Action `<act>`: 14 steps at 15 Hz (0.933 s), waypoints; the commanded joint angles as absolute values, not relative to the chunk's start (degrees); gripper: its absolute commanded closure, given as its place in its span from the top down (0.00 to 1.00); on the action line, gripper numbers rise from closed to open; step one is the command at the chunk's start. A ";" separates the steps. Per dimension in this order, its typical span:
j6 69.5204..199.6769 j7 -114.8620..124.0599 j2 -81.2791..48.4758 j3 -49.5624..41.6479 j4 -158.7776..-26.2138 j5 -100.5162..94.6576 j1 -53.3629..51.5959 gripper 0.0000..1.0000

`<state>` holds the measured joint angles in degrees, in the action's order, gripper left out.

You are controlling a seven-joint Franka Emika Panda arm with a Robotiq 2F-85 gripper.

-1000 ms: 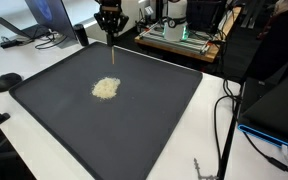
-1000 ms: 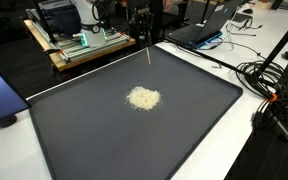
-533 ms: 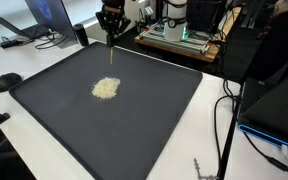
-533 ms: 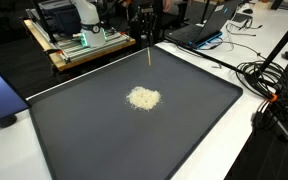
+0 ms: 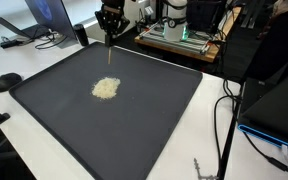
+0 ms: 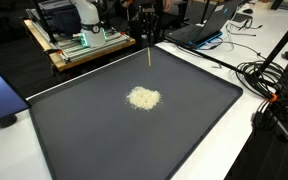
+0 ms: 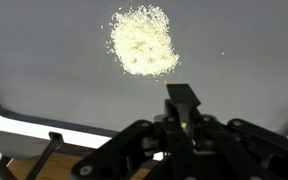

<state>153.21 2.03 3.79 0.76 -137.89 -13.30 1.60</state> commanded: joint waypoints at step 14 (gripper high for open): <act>135.45 -1.22 7.74 1.03 -134.94 -13.96 0.46 0.03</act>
